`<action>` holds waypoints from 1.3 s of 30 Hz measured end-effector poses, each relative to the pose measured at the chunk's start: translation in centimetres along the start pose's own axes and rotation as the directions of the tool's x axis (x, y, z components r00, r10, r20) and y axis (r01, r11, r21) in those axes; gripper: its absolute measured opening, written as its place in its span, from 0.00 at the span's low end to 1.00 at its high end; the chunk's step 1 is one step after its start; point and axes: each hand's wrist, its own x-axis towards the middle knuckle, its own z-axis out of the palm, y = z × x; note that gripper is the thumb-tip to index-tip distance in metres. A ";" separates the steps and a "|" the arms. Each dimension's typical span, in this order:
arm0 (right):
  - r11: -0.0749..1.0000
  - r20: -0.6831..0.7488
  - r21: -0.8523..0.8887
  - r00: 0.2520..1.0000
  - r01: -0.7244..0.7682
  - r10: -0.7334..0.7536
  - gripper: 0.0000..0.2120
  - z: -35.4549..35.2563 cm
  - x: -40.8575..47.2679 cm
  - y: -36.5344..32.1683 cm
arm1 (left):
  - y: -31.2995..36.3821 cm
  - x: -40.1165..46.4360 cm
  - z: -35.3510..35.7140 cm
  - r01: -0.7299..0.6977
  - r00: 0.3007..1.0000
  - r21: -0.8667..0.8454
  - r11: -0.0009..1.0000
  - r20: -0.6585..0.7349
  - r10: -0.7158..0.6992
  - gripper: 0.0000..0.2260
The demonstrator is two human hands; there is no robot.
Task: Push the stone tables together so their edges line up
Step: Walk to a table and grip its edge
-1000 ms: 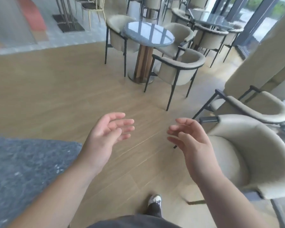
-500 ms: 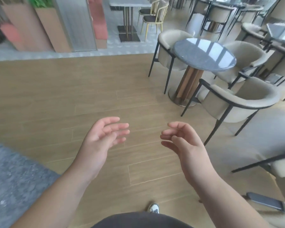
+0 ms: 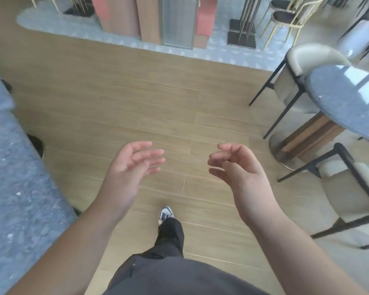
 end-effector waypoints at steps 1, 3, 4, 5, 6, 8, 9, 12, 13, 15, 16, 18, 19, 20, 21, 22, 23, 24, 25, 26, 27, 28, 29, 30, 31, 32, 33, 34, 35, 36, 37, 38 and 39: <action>1.000 0.009 -0.009 1.000 0.002 -0.002 0.15 0.6 2.1 -0.2 | -0.2 1.8 -0.2 0.002 1.000 -0.010 1.000 -0.016 -0.002 0.15; 1.000 0.019 -0.030 1.000 0.005 -0.004 0.16 1.9 6.5 -0.7 | -0.6 5.7 -0.8 0.013 0.999 -0.034 0.999 -0.037 -0.014 0.16; 0.999 0.023 -0.043 1.000 0.003 -0.002 0.17 2.8 8.7 -0.9 | -0.7 8.0 -1.1 0.023 0.998 -0.040 0.999 -0.050 -0.025 0.17; 0.998 0.030 -0.058 1.000 -0.001 0.003 0.16 3.7 11.0 -1.2 | -0.6 10.2 -1.4 0.034 0.997 -0.043 0.998 -0.065 -0.037 0.18; 0.997 0.040 -0.073 0.999 -0.010 0.013 0.16 4.8 13.2 -1.5 | -0.4 12.5 -1.8 0.046 0.996 -0.044 0.998 -0.080 -0.049 0.18; 0.995 0.069 -0.091 0.997 -0.033 0.039 0.17 6.9 17.3 -2.2 | 0.5 16.9 -2.8 0.062 0.992 -0.054 0.997 -0.111 -0.067 0.18; 0.994 0.094 -0.098 0.994 -0.039 0.048 0.18 8.0 19.2 -2.5 | 1.1 18.9 -3.3 0.062 0.989 -0.068 0.996 -0.129 -0.070 0.18; 0.992 0.167 -0.120 0.985 -0.026 0.046 0.18 11.3 24.9 -3.1 | 2.8 24.2 -5.2 0.036 0.980 -0.074 0.997 -0.195 -0.050 0.18; 0.992 0.181 -0.122 0.982 -0.033 0.055 0.19 12.3 26.7 -3.2 | 3.2 25.5 -5.8 0.037 0.974 -0.072 0.997 -0.220 -0.052 0.18; 0.992 0.219 -0.119 0.974 -0.041 0.067 0.19 14.3 29.7 -3.4 | 3.6 27.4 -7.3 0.034 0.961 -0.070 0.997 -0.273 -0.052 0.18; 0.992 0.239 -0.115 0.968 -0.044 0.071 0.19 15.2 31.1 -3.4 | 3.6 28.2 -8.0 0.033 0.953 -0.067 0.997 -0.297 -0.052 0.18; 0.993 0.293 -0.109 0.953 -0.051 0.082 0.19 17.1 33.9 -3.1 | 3.5 29.7 -9.5 0.040 0.934 -0.063 0.997 -0.352 -0.059 0.18; 0.992 0.322 -0.111 0.943 -0.055 0.088 0.19 18.1 35.4 -3.0 | 3.3 30.5 -10.4 0.046 0.922 -0.052 0.998 -0.382 -0.062 0.18; 0.992 0.350 -0.115 0.932 -0.059 0.097 0.19 19.1 36.9 -2.8 | 3.1 31.2 -11.2 0.051 0.908 -0.039 0.998 -0.414 -0.063 0.19; 0.991 0.376 -0.118 0.921 -0.065 0.106 0.19 20.1 38.6 -2.5 | 2.9 31.9 -12.1 0.053 0.892 -0.029 0.998 -0.448 -0.060 0.19; 0.990 0.398 -0.118 0.910 -0.071 0.112 0.19 21.2 40.3 -2.4 | 2.8 32.6 -12.9 0.048 0.874 -0.020 0.999 -0.483 -0.051 0.19; 0.990 0.421 -0.117 0.899 -0.074 0.117 0.19 22.4 42.1 -2.2 | 2.7 33.3 -13.8 0.034 0.855 -0.014 0.999 -0.517 -0.037 0.19; 0.990 0.445 -0.121 0.887 -0.078 0.124 0.18 23.6 43.9 -2.1 | 2.7 34.1 -14.5 0.017 0.836 -0.013 1.000 -0.548 -0.021 0.19; 0.989 0.472 -0.130 0.872 -0.077 0.129 0.18 24.9 45.7 -2.0 | 2.6 34.9 -15.2 -0.001 0.816 -0.016 1.000 -0.578 -0.009 0.18; 0.987 0.501 -0.145 0.856 -0.066 0.131 0.17 26.3 47.4 -1.9 | 2.6 35.9 -15.9 -0.017 0.794 -0.019 1.000 -0.608 0.002 0.18; 0.985 0.536 -0.164 0.834 -0.047 0.129 0.17 27.7 49.0 -2.0 | 2.6 36.9 -16.5 -0.031 0.771 -0.015 0.999 -0.637 0.014 0.18; 0.983 0.582 -0.184 0.803 -0.023 0.127 0.17 29.0 50.7 -2.1 | 2.7 38.1 -16.9 -0.043 0.745 -0.015 0.999 -0.667 0.022 0.18; 0.979 0.634 -0.203 0.762 0.000 0.132 0.17 30.4 52.3 -2.3 | 2.7 39.3 -17.2 -0.051 0.715 -0.026 0.998 -0.699 0.019 0.18; 0.975 0.682 -0.220 0.717 0.017 0.142 0.18 31.7 53.9 -2.7 | 2.7 40.5 -17.4 -0.063 0.682 -0.046 0.997 -0.731 0.009 0.18; 0.972 0.722 -0.235 0.675 0.029 0.154 0.19 33.0 55.4 -3.1 | 2.7 41.6 -17.5 -0.078 0.648 -0.065 0.995 -0.761 0.001 0.17; 0.968 0.759 -0.248 0.629 0.039 0.169 0.19 34.2 56.7 -3.4 | 2.8 42.7 -17.6 -0.092 0.614 -0.081 0.992 -0.789 -0.007 0.16; 0.964 0.795 -0.259 0.578 0.051 0.183 0.19 35.6 57.9 -3.7 | 2.9 43.6 -17.6 -0.104 0.580 -0.090 0.991 -0.814 -0.013 0.15; 0.962 0.828 -0.265 0.526 0.065 0.192 0.18 37.0 59.0 -3.9 | 2.9 44.3 -17.8 -0.115 0.550 -0.096 0.989 -0.835 -0.017 0.15; 0.960 0.850 -0.270 0.487 0.070 0.203 0.17 38.5 60.0 -3.9 | 2.8 44.8 -18.0 -0.125 0.517 -0.109 0.986 -0.856 -0.029 0.15; 0.960 0.859 -0.275 0.463 0.057 0.219 0.17 40.1 60.8 -3.9 | 2.7 45.0 -18.3 -0.135 0.480 -0.132 0.982 -0.876 -0.052 0.15; 0.960 0.864 -0.280 0.444 0.033 0.237 0.17 41.6 61.3 -3.9 | 2.5 44.9 -18.6 -0.155 0.440 -0.159 0.975 -0.895 -0.076 0.15; 0.959 0.872 -0.285 0.419 0.014 0.253 0.17 43.1 61.6 -3.8 | 2.2 44.5 -18.9 -0.182 0.397 -0.184 0.966 -0.913 -0.099 0.15; 0.956 0.883 -0.292 0.385 0.002 0.269 0.17 44.6 61.5 -3.6 | 2.0 43.9 -19.3 -0.212 0.350 -0.203 0.956 -0.929 -0.120 0.15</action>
